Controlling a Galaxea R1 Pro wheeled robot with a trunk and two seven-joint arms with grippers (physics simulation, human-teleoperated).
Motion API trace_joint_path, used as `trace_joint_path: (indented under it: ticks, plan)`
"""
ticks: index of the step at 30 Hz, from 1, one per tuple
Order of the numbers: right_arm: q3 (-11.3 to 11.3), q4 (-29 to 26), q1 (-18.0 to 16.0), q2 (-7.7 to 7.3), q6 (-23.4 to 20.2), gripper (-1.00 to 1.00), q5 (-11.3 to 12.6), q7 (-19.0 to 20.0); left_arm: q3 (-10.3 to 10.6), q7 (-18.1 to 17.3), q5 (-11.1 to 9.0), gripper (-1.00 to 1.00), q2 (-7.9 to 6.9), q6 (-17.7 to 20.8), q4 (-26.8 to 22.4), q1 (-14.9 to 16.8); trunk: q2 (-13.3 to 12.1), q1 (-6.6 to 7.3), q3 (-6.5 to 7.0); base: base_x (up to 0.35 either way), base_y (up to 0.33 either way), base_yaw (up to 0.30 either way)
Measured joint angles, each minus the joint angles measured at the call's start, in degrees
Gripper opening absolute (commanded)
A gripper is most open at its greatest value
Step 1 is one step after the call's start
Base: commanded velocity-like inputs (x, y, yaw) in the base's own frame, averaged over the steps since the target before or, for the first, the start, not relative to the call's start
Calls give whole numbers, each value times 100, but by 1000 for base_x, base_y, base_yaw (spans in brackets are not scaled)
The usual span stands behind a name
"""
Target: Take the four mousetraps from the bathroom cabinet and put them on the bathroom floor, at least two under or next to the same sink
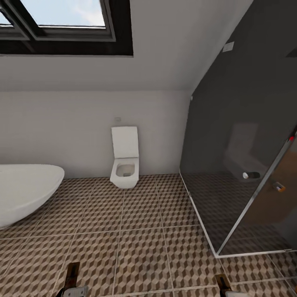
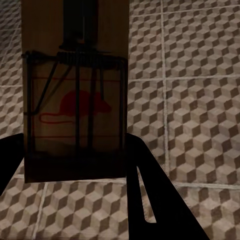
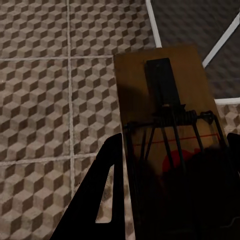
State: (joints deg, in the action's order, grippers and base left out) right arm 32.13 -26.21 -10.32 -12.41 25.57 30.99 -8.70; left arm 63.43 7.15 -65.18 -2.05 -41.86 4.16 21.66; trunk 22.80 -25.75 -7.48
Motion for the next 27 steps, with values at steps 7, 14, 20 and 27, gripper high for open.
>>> trace_joint_path:
  ticks: [7,14,20,27]
  plan:
    - [0,-1,0,0,0,-100,-1,0,0,0,0,-100,0,0,1,0,0,0,0,0,0,196]
    - [0,-2,1,-7,0,-100,1,0,-1,-1,0,-100,1,1,1,1,0,0,0,0,0,33]
    - [0,-2,1,-7,0,-100,2,0,-1,-1,-1,-100,1,1,3,1,0,0,0,0,0,3]
    - [0,-2,1,-7,0,-100,1,0,0,-1,0,-100,1,1,1,1,0,1,0,56,1,0]
